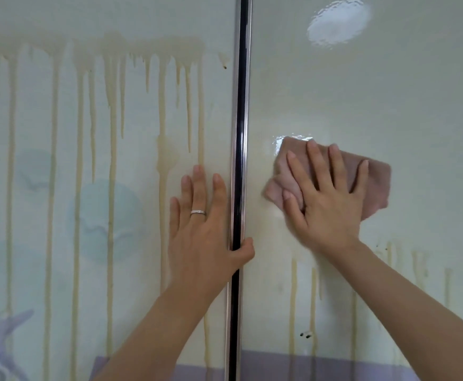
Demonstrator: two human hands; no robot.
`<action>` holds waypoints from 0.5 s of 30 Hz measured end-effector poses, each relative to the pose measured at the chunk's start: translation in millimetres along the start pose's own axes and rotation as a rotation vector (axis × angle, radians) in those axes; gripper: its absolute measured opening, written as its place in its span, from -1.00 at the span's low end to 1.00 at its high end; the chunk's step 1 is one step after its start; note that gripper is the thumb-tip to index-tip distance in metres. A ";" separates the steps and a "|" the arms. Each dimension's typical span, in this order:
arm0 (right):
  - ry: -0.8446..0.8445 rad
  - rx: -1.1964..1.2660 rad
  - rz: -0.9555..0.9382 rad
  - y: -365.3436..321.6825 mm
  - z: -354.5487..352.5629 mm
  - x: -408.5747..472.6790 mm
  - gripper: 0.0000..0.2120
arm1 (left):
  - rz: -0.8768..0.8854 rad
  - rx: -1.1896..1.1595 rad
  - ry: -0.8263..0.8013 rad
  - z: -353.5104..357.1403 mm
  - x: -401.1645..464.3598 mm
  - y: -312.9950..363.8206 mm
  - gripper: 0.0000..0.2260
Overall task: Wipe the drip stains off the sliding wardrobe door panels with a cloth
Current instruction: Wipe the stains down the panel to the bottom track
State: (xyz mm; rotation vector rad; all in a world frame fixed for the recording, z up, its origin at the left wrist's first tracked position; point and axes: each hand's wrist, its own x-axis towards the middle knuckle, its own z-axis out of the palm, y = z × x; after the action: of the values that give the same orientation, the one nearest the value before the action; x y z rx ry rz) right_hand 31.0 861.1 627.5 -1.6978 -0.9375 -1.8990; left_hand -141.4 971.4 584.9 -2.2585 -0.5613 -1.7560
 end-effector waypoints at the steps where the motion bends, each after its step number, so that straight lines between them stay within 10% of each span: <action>1: 0.011 0.004 0.040 -5.3 0.9 -2.6 -0.46 | -0.011 -0.009 0.016 2.6 -0.1 2.3 -0.19; 7: -0.038 0.032 -0.200 -1.8 -9.3 -43.0 -0.47 | -0.019 -0.013 0.021 7.5 -0.2 1.9 -0.16; 15: -0.003 0.011 0.025 -12.0 2.5 -6.7 -0.45 | -0.035 -0.022 0.022 10.8 -0.4 -0.1 -0.15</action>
State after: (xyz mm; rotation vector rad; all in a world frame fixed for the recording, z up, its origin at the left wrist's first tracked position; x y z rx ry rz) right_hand 25.4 870.3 618.6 -1.6986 -0.9226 -1.8724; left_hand -132.1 975.8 581.7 -2.2540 -0.5830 -1.8099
